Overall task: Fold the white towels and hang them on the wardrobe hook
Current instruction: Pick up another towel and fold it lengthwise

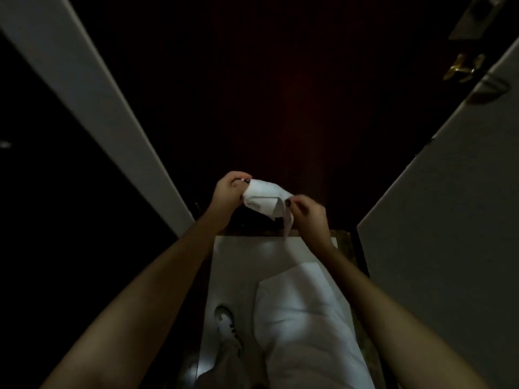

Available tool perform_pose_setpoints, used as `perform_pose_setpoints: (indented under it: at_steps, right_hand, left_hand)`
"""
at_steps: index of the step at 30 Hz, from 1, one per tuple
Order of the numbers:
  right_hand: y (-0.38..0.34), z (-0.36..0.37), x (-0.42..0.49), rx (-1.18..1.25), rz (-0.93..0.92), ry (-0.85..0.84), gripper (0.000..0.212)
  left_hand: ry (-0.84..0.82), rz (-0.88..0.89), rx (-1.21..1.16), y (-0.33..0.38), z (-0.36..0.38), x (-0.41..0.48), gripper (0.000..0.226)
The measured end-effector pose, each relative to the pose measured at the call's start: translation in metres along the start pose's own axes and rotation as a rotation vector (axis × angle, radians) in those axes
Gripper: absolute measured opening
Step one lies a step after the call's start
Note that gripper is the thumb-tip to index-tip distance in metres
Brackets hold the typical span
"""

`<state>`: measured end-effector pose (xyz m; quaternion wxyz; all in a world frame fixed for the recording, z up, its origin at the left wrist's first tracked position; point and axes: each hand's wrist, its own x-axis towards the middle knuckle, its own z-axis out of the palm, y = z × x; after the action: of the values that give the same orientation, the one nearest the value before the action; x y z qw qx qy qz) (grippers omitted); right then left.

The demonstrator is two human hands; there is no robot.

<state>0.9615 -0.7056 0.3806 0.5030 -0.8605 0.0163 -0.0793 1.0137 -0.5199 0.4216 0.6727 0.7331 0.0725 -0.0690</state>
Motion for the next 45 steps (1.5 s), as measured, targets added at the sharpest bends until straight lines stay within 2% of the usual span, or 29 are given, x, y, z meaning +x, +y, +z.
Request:
perform_pose_setpoints:
  at_steps: [2, 4, 7, 8, 10, 13, 17, 23, 27, 32, 35, 37, 41, 45]
  right_hand:
    - [-0.052, -0.019, -0.011, 0.031, -0.026, -0.011, 0.013]
    - [-0.093, -0.029, -0.024, 0.056, -0.062, -0.092, 0.016]
    - [-0.14, -0.026, -0.05, 0.021, -0.139, -0.262, 0.047]
    - [-0.153, -0.021, -0.061, 0.021, -0.167, -0.297, 0.052]
    - [-0.18, -0.012, -0.084, 0.063, -0.233, -0.325, 0.044]
    - [-0.219, -0.003, -0.114, 0.125, -0.333, -0.331, 0.024]
    - [-0.267, 0.002, -0.157, 0.118, -0.464, -0.394, 0.014]
    - [-0.318, 0.004, -0.259, 0.075, -0.739, -0.48, 0.011]
    - [-0.336, 0.007, -0.335, -0.012, -0.851, -0.586, 0.011]
    - [-0.35, 0.007, -0.421, 0.046, -0.836, -0.816, 0.012]
    - [-0.35, 0.004, -0.461, 0.103, -0.838, -0.828, 0.002]
    - [-0.353, 0.002, -0.485, 0.125, -0.83, -0.821, 0.009]
    - [-0.367, 0.005, -0.521, 0.078, -0.879, -0.806, 0.016]
    - [-0.387, 0.012, -0.543, 0.176, -0.814, -0.918, 0.014]
  left_hand:
    - [-0.016, -0.006, -0.029, 0.037, -0.019, -0.038, 0.017]
    - [0.032, -0.007, -0.101, 0.066, -0.035, -0.073, 0.019]
    - [0.097, 0.004, -0.224, 0.098, -0.058, -0.126, 0.02]
    - [0.105, 0.018, -0.251, 0.106, -0.066, -0.145, 0.019]
    - [0.121, 0.06, -0.255, 0.119, -0.082, -0.185, 0.018]
    - [0.176, 0.11, -0.108, 0.136, -0.113, -0.241, 0.029]
    - [0.236, 0.135, 0.062, 0.152, -0.152, -0.32, 0.045]
    - [0.36, 0.265, 0.141, 0.136, -0.191, -0.466, 0.022]
    - [0.574, 0.293, 0.17, 0.121, -0.201, -0.565, 0.011]
    - [0.812, 0.284, 0.176, 0.105, -0.211, -0.672, 0.01]
    - [0.975, 0.317, 0.103, 0.106, -0.216, -0.729, 0.009]
    - [1.026, 0.32, 0.106, 0.11, -0.217, -0.762, 0.009]
    - [1.108, 0.268, 0.295, 0.113, -0.227, -0.82, 0.005]
    - [1.297, 0.18, 0.36, 0.109, -0.242, -0.878, 0.005]
